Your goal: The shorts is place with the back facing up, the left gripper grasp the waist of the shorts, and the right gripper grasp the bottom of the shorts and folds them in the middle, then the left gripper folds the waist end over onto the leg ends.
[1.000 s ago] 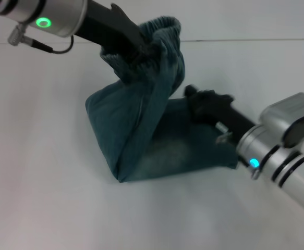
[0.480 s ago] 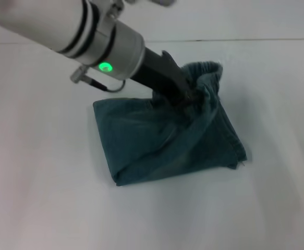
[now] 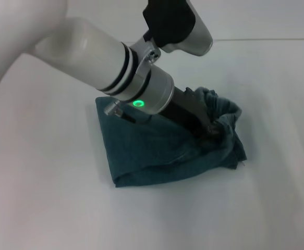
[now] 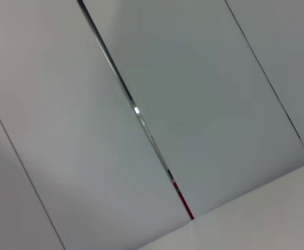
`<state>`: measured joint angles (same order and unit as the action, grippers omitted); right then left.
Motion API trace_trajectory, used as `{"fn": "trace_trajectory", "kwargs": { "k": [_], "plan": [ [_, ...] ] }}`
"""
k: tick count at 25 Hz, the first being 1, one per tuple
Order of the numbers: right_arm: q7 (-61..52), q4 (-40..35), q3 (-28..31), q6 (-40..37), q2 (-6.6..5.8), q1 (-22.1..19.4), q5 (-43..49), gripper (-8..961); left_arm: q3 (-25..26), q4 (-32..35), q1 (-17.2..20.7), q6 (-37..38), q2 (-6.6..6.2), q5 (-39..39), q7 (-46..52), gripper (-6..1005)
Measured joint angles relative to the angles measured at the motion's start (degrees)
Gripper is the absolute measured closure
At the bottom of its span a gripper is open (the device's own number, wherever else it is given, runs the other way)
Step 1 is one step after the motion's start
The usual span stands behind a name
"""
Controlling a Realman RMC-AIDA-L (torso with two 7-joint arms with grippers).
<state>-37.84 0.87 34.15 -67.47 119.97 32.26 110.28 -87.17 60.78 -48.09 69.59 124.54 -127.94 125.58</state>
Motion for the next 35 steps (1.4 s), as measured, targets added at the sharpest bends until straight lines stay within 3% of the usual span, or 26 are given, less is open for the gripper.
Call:
{"fn": "trace_trajectory", "kwargs": {
  "k": [1, 6, 9, 15, 19, 27, 30, 35],
  "plan": [
    [-0.03, 0.02, -0.07, 0.00, 0.00, -0.01, 0.15, 920, -1.75, -1.82, 0.21, -3.61, 0.08, 1.03, 0.21, 878],
    [-0.78, -0.10, -2.09, 0.03, -0.01, -0.12, 0.53, 921, -3.48, -3.47, 1.39, -7.88, 0.11, 3.35, 0.23, 874],
    [-3.03, -0.83, -5.07, 0.08, -0.24, 0.01, 0.55, 921, -3.10, -2.34, 3.43, -9.71, 0.08, 5.30, 0.08, 654],
    [-10.00, -4.95, -10.87, -1.09, -0.52, 0.62, 0.55, 905, -0.98, 2.90, 9.69, -10.44, 0.06, 11.98, -2.65, 382],
    [-18.52, -10.34, -19.27, -4.77, -0.87, 0.80, 0.56, 892, 2.60, 5.60, 13.70, -8.29, 0.08, 15.07, -3.55, 224],
    [-40.91, -28.27, -38.61, -19.84, -1.00, -0.42, 0.51, 866, 23.72, 2.38, 21.99, 6.76, -0.45, 26.69, -11.79, 118],
    [-46.43, -36.35, -45.89, -27.69, -1.18, -1.50, 0.56, 649, 31.10, 1.52, 24.85, 12.60, -0.73, 27.72, -14.21, 90],
    [-52.26, -50.82, -55.83, -41.11, -1.55, -2.97, 4.49, 547, 41.66, 1.85, 26.74, 24.17, -2.23, 22.80, -14.76, 80]
  ]
}}
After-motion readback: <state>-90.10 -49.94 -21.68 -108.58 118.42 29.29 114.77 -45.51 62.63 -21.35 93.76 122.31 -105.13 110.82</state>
